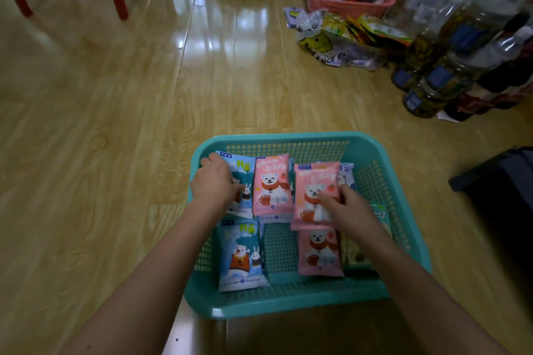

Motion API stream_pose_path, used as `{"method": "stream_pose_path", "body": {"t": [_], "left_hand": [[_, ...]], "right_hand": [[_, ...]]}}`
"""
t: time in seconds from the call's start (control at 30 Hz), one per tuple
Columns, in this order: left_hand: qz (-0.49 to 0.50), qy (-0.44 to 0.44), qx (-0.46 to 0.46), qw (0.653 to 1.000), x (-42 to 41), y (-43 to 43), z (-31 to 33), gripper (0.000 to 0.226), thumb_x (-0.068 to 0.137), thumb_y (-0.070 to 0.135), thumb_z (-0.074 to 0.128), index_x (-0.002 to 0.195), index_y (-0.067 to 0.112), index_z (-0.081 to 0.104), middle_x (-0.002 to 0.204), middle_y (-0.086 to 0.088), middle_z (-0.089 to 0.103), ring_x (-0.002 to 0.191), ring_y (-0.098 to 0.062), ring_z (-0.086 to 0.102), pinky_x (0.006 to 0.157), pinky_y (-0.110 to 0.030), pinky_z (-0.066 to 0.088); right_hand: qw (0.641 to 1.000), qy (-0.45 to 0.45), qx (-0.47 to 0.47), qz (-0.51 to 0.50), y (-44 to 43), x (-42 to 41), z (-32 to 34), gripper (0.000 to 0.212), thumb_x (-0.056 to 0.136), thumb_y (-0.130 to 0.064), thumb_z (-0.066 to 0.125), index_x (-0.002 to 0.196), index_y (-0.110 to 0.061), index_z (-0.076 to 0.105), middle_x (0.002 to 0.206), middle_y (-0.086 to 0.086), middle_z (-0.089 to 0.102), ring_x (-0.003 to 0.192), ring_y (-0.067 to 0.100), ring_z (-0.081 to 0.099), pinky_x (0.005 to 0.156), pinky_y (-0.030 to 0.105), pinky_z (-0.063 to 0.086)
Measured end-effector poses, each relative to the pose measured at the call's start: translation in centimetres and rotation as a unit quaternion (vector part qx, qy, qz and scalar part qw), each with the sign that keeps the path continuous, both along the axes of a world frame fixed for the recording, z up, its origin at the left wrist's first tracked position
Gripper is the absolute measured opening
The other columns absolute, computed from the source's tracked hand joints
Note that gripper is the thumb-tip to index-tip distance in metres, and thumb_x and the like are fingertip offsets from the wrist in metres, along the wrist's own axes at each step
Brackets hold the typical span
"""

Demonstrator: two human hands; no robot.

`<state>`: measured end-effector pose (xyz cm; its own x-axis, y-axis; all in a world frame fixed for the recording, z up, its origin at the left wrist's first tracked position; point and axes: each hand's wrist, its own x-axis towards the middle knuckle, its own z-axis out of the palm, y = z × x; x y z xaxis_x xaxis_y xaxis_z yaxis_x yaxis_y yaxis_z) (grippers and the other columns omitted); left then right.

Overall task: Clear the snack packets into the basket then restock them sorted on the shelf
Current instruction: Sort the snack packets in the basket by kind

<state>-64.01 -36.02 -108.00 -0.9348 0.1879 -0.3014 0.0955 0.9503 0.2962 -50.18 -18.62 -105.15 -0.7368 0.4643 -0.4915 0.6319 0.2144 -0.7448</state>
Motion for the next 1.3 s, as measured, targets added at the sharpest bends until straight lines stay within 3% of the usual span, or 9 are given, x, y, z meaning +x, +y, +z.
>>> {"method": "stream_pose_path", "body": {"t": [0.13,0.27,0.4,0.53,0.7,0.9,1.07,1.17,1.3], "left_hand": [[0.018,-0.001,0.015,1.0,0.1,0.3,0.3,0.061,0.075,0.031,0.075,0.116,0.0,0.041,0.118,-0.02,0.055,0.109,-0.036,0.054,0.078,-0.039,0.043],[0.058,0.028,0.125,0.99,1.0,-0.6,0.8,0.043,0.079,0.025,0.07,0.102,0.002,0.042,0.105,-0.021,0.061,0.096,-0.037,0.058,0.066,-0.035,0.036],[0.145,-0.058,0.345,0.925,3.8,-3.5,1.7,0.041,0.07,0.024,0.079,0.091,0.013,0.046,0.095,-0.009,0.065,0.088,-0.03,0.065,0.079,-0.044,0.052],[0.121,-0.107,0.366,0.916,8.6,-5.5,1.1,0.038,0.073,0.014,0.077,0.087,0.025,0.044,0.086,0.003,0.066,0.071,-0.009,0.068,0.07,-0.04,0.056],[0.064,-0.086,0.288,0.952,11.5,-5.4,-1.3,0.047,0.076,0.022,0.074,0.112,0.017,0.043,0.102,-0.004,0.069,0.081,-0.014,0.067,0.066,-0.019,0.051],[-0.024,-0.042,-0.009,0.999,11.7,-3.6,-1.9,0.07,0.096,0.032,0.04,0.146,0.001,0.001,0.112,-0.01,0.062,0.098,-0.025,0.065,0.08,-0.034,0.051],[-0.137,-0.06,-0.182,0.972,10.1,-2.8,0.1,0.033,0.095,0.026,0.047,0.119,0.006,0.055,0.112,-0.006,0.066,0.105,-0.022,0.063,0.08,-0.03,0.05],[-0.169,-0.037,-0.186,0.967,8.8,-2.3,1.6,0.018,0.089,0.015,0.054,0.106,0.011,0.06,0.11,-0.007,0.065,0.103,-0.024,0.063,0.08,-0.032,0.05],[-0.086,0.073,-0.002,0.994,5.6,-2.4,1.3,0.019,0.095,0.019,0.044,0.11,0.01,0.048,0.111,-0.008,0.057,0.101,-0.024,0.053,0.081,-0.031,0.044]], "right_hand": [[0.998,-0.056,-0.008,0.004,0.6,3.7,-0.9,0.008,0.093,-0.027,0.051,0.091,-0.021,0.055,0.096,0.003,0.068,0.086,0.02,0.068,0.085,0.044,0.055],[0.982,-0.136,0.105,0.084,-0.1,4.8,-3.2,0.017,0.092,-0.033,0.052,0.094,-0.016,0.055,0.093,0.0,0.065,0.082,0.013,0.064,0.08,0.035,0.056],[0.966,-0.108,0.212,0.103,-0.8,4.6,-3.4,0.03,0.088,-0.033,0.057,0.109,-0.015,0.045,0.102,-0.003,0.058,0.094,0.018,0.06,0.079,0.03,0.05],[0.944,-0.073,0.292,0.135,-1.1,4.5,-3.4,0.041,0.086,-0.029,0.059,0.119,-0.015,0.038,0.116,0.001,0.051,0.1,0.017,0.055,0.083,0.032,0.05],[0.903,-0.064,0.382,0.189,-2.0,4.2,-3.6,0.036,0.09,-0.026,0.05,0.123,-0.017,0.04,0.125,0.002,0.039,0.11,0.014,0.044,0.093,0.026,0.043],[0.904,0.012,0.373,0.207,-3.4,1.8,-2.5,0.021,0.094,-0.03,0.044,0.111,-0.021,0.05,0.113,-0.004,0.047,0.102,0.012,0.045,0.078,0.021,0.036],[0.943,0.051,0.267,0.191,-5.1,-1.3,-2.7,0.014,0.093,-0.032,0.048,0.095,-0.019,0.054,0.096,-0.004,0.053,0.089,0.012,0.055,0.076,0.028,0.05],[0.945,0.056,0.272,0.175,-5.6,-3.5,-3.4,0.026,0.093,-0.036,0.048,0.109,-0.015,0.05,0.107,0.0,0.05,0.099,0.015,0.05,0.081,0.028,0.045],[0.943,-0.004,0.3,0.146,-5.6,-6.6,-3.8,0.063,0.09,-0.044,0.051,0.136,-0.006,0.032,0.135,0.011,0.036,0.123,0.025,0.038,0.096,0.034,0.04]]}}
